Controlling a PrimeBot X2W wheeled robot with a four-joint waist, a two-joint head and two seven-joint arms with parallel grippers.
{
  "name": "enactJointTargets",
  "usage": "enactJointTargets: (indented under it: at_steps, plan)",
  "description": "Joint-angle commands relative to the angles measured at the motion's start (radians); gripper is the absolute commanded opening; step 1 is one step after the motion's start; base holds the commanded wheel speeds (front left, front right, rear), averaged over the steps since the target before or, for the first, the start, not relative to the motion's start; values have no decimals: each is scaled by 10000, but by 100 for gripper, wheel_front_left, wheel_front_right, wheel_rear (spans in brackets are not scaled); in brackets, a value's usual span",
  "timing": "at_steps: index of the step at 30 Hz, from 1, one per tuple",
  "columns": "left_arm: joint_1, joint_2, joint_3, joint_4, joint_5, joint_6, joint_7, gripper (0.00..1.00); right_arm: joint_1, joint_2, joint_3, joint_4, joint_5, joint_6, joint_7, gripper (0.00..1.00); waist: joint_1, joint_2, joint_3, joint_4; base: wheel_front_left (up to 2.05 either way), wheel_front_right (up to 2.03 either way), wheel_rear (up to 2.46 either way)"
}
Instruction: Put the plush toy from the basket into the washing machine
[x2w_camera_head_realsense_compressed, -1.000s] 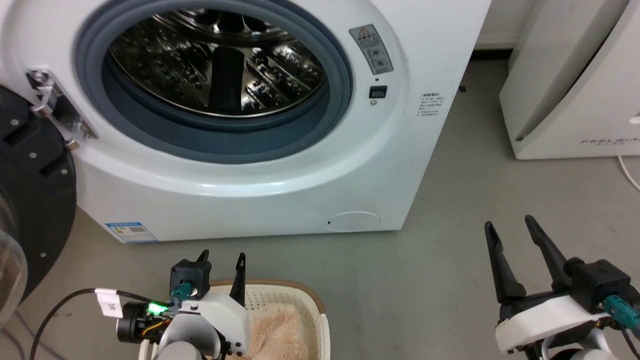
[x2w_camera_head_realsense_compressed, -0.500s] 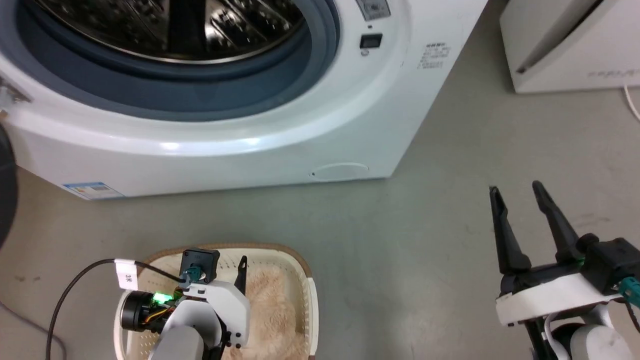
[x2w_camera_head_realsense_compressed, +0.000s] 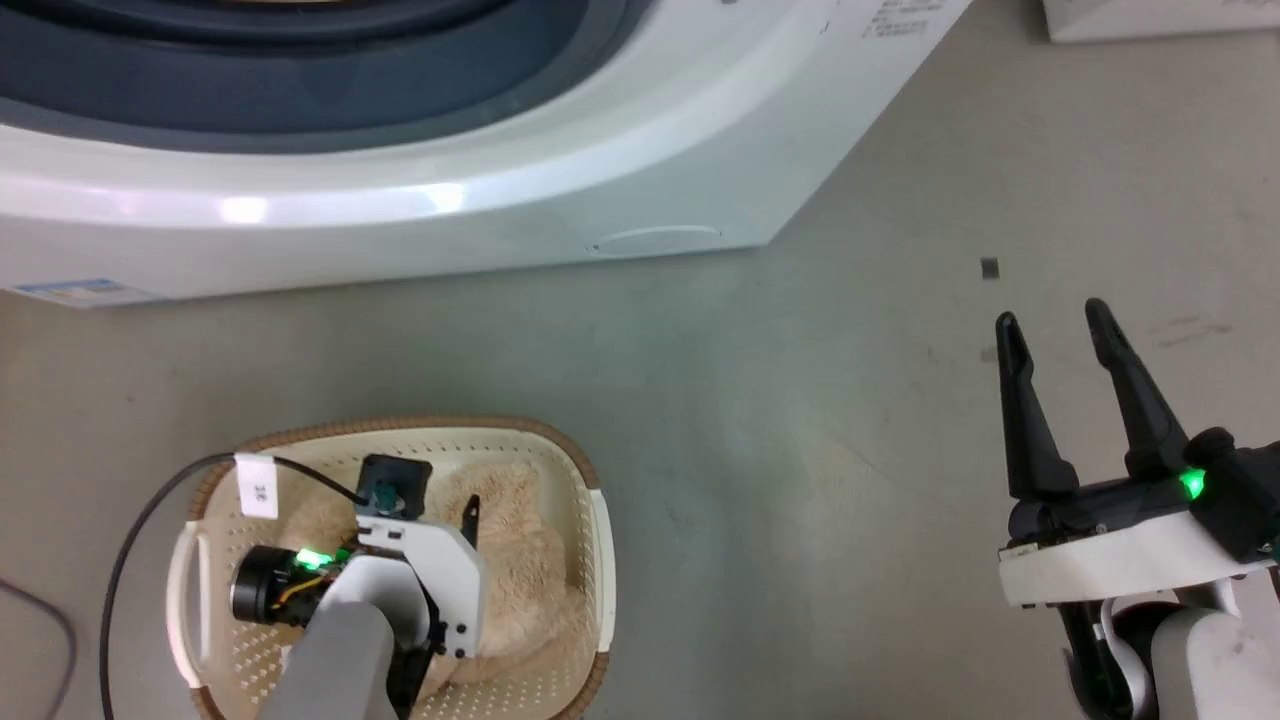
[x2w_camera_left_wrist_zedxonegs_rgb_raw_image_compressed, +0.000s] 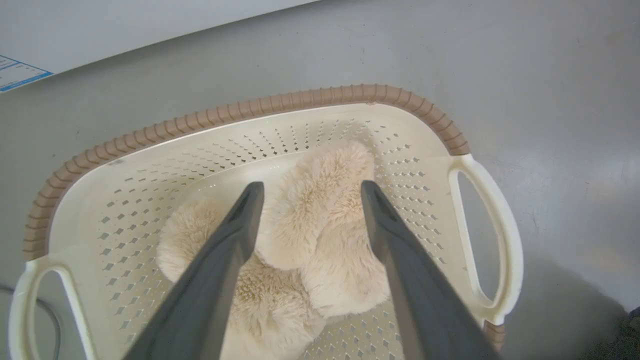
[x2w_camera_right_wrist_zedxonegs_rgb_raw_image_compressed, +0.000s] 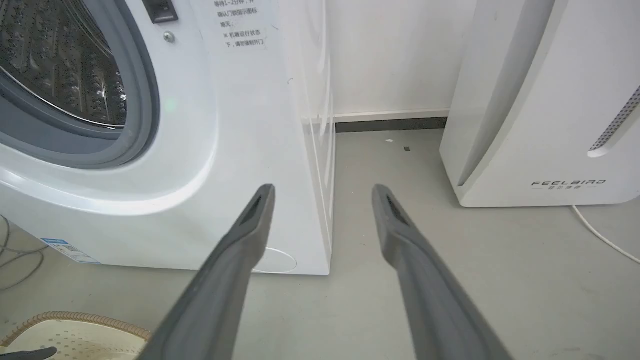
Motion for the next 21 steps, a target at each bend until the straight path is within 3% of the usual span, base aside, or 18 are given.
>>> enactJointTargets:
  at_steps: [1,21]
  plan:
    - [-289,81,-18,238,-74,27,8,100,-219,-1,-7,-90,131,-5,-113,100,-3,0,233,-75,0,0,0]
    - [-1821,448,-523,2292,-628,106,66,100,-781,-1,-35,-486,455,-7,-529,100,-3,0,2104,-273,0,0,0]
